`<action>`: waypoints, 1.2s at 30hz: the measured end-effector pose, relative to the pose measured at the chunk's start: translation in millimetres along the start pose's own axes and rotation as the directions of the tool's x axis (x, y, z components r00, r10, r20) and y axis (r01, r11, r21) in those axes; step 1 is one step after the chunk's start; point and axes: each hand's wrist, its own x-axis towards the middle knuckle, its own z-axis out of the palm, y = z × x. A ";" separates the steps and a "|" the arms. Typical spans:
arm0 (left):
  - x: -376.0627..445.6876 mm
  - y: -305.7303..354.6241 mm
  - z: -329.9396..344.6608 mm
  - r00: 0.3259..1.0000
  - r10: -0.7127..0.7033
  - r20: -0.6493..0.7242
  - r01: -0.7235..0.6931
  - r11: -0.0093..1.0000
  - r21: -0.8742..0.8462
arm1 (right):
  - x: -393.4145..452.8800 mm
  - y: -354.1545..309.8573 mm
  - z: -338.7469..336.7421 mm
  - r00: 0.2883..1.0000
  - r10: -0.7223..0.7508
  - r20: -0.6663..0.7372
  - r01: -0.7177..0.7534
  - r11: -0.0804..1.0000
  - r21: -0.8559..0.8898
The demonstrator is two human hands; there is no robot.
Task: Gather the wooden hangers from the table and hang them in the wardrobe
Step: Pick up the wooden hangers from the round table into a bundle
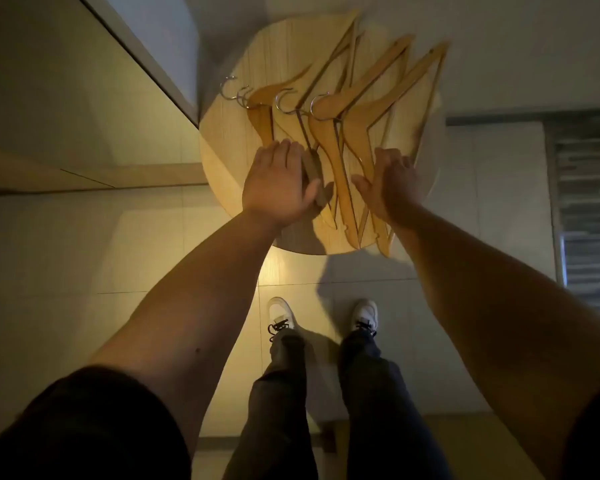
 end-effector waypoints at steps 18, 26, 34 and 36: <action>7.9 26.1 -69.2 0.973 -0.221 0.073 0.216 0.741 -0.636 | -46.7 4.1 -54.9 0.997 0.074 -0.031 -0.062 0.956 0.286; -21.9 30.7 -162.5 0.932 -0.350 0.095 0.127 0.068 -0.990 | -92.6 -46.0 -110.4 0.995 -0.090 -0.052 0.103 0.922 0.373; -77.1 -7.2 -190.1 0.878 -0.470 0.097 0.060 -0.092 -0.994 | -113.4 -117.2 -75.2 0.945 -0.319 0.073 0.252 0.852 0.458; -89.3 -21.2 -186.0 0.851 -0.515 0.105 0.092 -0.050 -0.994 | -115.7 -126.6 -66.4 0.921 -0.369 0.122 0.269 0.833 0.483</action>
